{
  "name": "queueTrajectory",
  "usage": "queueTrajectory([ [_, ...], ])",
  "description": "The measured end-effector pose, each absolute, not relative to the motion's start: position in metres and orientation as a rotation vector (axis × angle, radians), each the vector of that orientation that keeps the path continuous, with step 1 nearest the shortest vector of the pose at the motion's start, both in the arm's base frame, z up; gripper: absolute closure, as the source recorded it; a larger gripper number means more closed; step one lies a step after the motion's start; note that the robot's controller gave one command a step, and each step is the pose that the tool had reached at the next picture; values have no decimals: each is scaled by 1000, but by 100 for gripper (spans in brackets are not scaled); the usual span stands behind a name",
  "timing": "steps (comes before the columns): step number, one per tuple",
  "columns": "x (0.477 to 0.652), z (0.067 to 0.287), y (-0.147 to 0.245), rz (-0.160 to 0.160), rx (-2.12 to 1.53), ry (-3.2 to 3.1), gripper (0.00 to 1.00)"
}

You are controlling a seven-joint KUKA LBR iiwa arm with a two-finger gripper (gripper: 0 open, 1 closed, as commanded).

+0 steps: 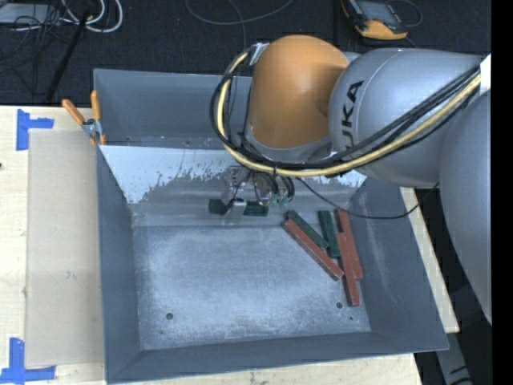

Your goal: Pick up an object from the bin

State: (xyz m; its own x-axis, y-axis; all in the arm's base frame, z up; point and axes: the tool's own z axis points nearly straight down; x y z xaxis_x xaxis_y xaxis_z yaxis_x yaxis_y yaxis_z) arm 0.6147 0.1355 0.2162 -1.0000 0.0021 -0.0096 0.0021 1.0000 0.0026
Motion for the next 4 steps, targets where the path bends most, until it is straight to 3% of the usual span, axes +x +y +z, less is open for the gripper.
queueTrajectory([
  [1,613,211,135,1,2,3140,0],
  [2,601,67,142,0,418,3117,0],
  [3,604,73,142,2,414,3108,100],
  [4,612,222,140,3,218,3124,100],
])
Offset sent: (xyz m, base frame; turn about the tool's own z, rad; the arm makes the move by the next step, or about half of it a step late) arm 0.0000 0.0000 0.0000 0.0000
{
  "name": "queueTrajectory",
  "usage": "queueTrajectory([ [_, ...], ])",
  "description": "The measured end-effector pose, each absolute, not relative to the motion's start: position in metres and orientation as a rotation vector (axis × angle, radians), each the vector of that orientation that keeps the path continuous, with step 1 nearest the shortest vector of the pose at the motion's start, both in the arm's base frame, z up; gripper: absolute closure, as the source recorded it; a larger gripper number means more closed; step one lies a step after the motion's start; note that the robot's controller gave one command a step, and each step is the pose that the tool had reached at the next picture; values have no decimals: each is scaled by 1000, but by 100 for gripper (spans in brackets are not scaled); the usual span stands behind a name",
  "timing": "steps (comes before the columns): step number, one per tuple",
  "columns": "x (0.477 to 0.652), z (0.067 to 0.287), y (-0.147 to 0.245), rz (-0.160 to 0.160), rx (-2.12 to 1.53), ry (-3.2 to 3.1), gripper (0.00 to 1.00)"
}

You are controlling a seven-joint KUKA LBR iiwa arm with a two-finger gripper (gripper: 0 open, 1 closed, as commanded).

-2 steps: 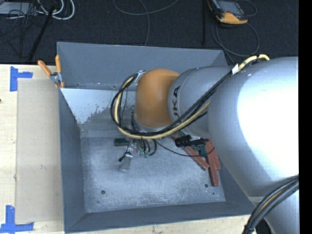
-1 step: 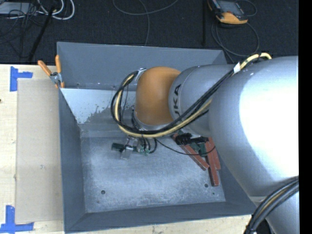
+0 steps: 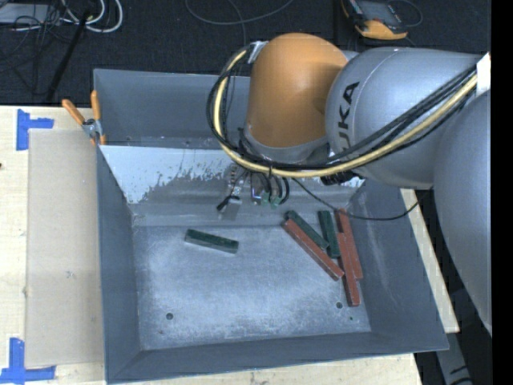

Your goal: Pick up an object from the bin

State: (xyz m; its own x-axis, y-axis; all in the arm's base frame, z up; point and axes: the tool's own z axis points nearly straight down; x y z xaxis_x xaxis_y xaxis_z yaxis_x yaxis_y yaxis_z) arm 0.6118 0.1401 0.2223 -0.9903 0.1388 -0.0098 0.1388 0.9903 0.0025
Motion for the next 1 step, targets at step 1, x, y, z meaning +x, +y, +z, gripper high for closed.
queueTrajectory([
  [1,610,217,140,0,216,3132,0],
])
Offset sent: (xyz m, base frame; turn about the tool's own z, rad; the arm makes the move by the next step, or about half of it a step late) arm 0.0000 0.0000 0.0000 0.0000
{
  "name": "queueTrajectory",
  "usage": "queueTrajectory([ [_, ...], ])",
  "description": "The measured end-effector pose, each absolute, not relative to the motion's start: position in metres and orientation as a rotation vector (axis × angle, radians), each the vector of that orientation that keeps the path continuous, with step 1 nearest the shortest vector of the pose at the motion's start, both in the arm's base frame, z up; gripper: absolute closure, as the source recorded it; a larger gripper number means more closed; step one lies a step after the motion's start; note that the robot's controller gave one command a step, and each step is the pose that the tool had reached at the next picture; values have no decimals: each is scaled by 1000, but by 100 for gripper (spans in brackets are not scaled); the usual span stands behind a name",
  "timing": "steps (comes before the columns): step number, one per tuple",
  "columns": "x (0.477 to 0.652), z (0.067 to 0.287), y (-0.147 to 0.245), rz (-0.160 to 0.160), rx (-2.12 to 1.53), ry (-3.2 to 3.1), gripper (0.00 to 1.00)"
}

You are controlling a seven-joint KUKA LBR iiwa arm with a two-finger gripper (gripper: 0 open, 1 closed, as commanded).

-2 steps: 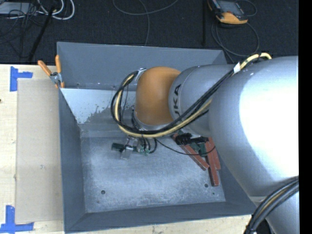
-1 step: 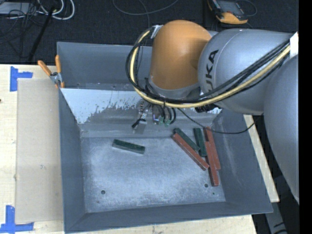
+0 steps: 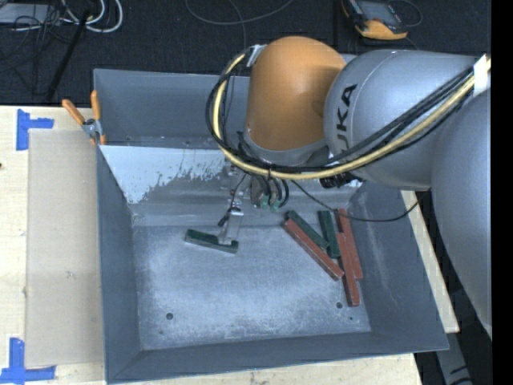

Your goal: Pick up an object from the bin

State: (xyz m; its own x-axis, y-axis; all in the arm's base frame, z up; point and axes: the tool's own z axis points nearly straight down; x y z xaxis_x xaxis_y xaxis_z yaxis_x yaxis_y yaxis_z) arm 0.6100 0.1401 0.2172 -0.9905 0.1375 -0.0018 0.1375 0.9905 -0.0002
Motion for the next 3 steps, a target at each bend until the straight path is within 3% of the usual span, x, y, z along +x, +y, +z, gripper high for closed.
queueTrajectory([
  [1,604,64,158,-4,74,3149,0],
  [2,607,69,158,0,77,3142,100],
  [3,606,251,155,5,74,3131,100],
])
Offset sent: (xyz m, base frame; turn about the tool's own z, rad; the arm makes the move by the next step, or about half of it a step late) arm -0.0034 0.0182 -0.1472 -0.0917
